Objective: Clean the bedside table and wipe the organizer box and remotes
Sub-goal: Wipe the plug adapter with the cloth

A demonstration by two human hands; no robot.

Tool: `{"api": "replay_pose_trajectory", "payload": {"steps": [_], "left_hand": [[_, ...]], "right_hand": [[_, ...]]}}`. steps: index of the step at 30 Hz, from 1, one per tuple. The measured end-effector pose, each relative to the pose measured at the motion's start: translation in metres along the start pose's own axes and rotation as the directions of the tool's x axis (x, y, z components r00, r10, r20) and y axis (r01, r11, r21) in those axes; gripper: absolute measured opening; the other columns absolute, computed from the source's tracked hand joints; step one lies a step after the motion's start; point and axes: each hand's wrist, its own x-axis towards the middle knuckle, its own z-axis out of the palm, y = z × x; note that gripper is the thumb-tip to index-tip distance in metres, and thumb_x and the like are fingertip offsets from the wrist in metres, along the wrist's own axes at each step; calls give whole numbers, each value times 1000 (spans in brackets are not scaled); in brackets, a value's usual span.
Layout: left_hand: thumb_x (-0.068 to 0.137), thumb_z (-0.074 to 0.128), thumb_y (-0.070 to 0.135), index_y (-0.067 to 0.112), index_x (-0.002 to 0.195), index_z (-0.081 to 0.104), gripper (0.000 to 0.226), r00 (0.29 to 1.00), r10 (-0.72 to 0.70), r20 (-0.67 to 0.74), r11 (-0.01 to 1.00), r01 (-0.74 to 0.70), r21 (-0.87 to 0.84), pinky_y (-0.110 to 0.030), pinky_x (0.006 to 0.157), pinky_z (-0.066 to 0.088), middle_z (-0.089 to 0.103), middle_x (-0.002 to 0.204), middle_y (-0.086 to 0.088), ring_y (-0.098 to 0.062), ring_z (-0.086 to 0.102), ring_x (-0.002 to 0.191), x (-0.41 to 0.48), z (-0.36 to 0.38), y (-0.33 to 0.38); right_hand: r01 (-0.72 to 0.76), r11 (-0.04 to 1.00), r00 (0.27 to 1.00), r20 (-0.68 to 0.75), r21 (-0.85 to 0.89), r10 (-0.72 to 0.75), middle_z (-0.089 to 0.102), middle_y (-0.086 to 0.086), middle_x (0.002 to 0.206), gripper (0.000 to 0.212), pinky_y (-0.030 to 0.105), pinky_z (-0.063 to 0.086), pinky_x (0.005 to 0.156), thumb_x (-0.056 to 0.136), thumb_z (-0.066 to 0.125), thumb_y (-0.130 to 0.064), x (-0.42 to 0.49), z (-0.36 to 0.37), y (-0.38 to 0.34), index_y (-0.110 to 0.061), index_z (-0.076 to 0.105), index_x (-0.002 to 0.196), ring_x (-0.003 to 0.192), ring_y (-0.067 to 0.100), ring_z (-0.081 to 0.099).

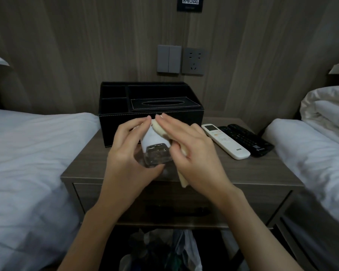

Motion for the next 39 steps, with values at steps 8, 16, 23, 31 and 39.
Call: {"api": "replay_pose_trajectory", "payload": {"steps": [8,16,23,31,39], "left_hand": [[61,88,6,3,135,51,82,993,-77,-89,997,78,4,-7,94,42,48,130,-6,9,41,123,0,-4,-3],[65,85,2,9,139,48,84,987,-120,-108,993,120,-7,-8,95,43,43,132,2,9,38,126,2,-9,-4],[66,86,3,5,141,45,85,997,-30,-69,997,35,70,-36,100,49,44,138,-5,-9,41,132,4,-10,-7],[76,78,16,7,146,26,87,991,133,2,986,-133,99,-21,107,39,44,136,-4,-7,41,129,1,6,6],[76,71,40,13,147,25,89,990,144,7,987,-144,73,-29,109,37,43,140,3,-5,41,130,1,7,12]], "right_hand": [[70,997,997,-18,-16,-71,45,-15,146,57,15,42,89,87,56,-5,-10,5,2,-34,53,135,85,8,45],[128,992,992,-7,4,-128,57,-13,136,48,28,50,80,85,62,-4,-17,2,13,-31,63,124,84,20,57],[-11,988,971,-233,154,47,72,-12,98,32,25,48,83,81,50,-5,-13,-12,13,-22,76,90,94,10,63],[-292,891,947,-24,349,320,66,-12,103,28,17,50,82,80,73,-40,-7,-17,-4,-32,67,106,99,1,61],[-371,721,917,109,585,383,71,-5,98,37,20,55,70,74,81,-22,-4,-23,-5,-19,65,107,88,7,69]]}}
